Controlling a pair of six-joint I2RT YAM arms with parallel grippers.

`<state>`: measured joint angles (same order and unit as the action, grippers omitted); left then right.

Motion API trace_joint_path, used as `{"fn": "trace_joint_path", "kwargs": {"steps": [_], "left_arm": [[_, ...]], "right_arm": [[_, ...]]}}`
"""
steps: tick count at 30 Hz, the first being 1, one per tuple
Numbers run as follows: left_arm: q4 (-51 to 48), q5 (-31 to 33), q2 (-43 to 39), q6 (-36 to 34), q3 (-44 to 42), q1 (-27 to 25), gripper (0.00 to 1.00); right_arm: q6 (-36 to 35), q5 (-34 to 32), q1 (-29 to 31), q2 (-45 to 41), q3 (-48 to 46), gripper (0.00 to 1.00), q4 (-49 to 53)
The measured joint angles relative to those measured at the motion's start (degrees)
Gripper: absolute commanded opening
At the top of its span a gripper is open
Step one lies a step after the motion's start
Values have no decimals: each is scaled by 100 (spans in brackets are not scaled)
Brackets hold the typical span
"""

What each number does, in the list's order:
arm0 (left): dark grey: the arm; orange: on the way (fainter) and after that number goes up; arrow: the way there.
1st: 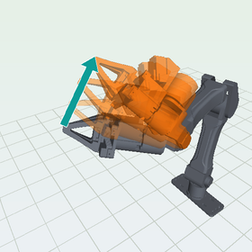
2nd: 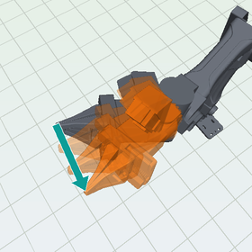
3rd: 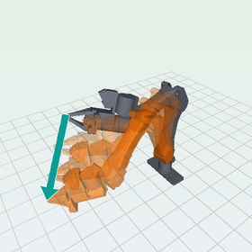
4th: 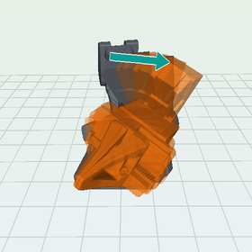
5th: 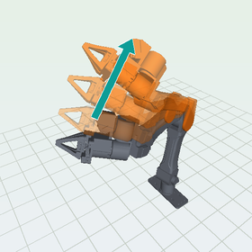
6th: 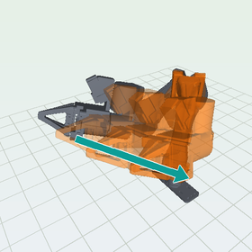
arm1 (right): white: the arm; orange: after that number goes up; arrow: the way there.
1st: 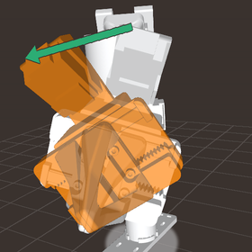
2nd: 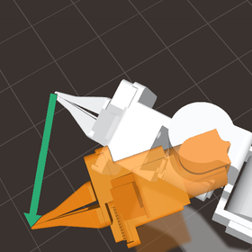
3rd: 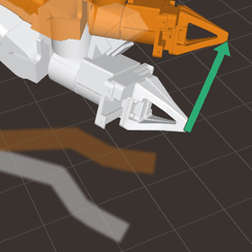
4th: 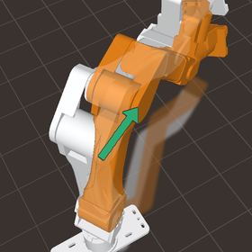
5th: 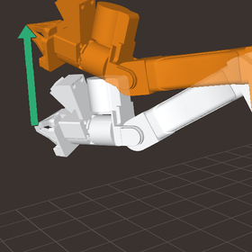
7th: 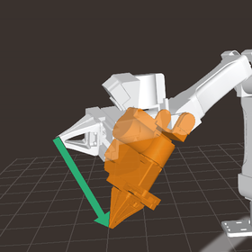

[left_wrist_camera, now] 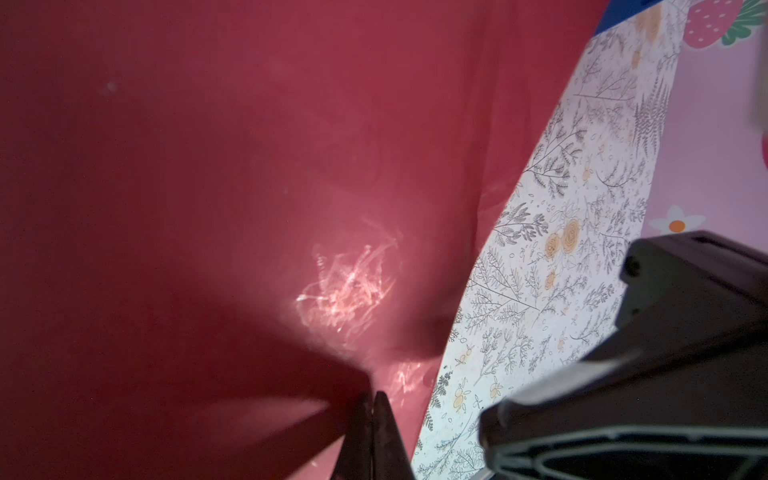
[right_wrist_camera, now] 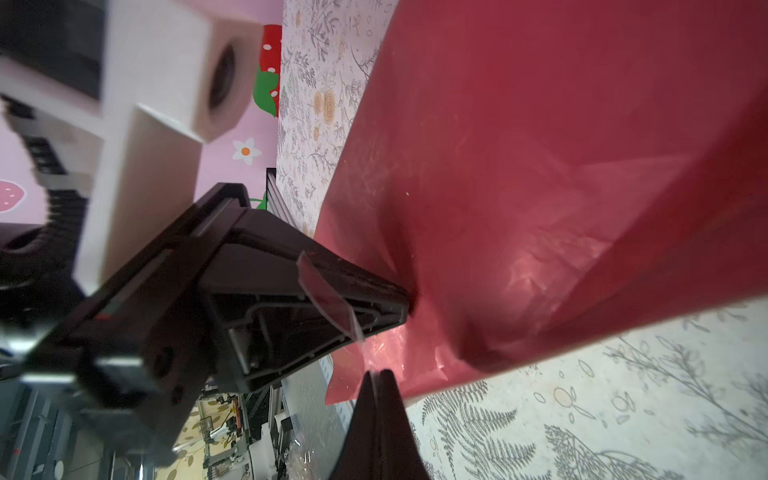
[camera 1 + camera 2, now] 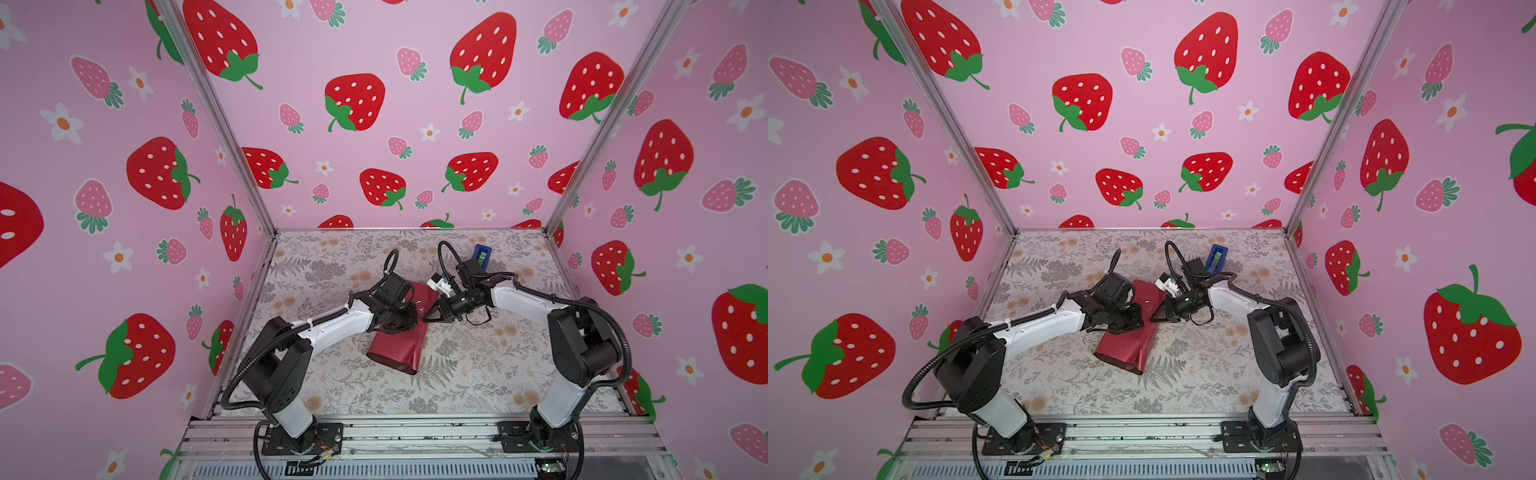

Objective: Wrap the gift box in paper

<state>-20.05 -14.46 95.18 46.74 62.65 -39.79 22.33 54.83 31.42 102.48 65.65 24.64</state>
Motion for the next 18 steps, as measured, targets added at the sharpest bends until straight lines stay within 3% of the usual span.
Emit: {"fn": "trace_joint_path", "kwargs": {"steps": [18], "left_arm": [[0, -2, 0, -2, 2, 0, 8]], "right_arm": [[13, -46, 94, 466, 170, 0, 175]]}}
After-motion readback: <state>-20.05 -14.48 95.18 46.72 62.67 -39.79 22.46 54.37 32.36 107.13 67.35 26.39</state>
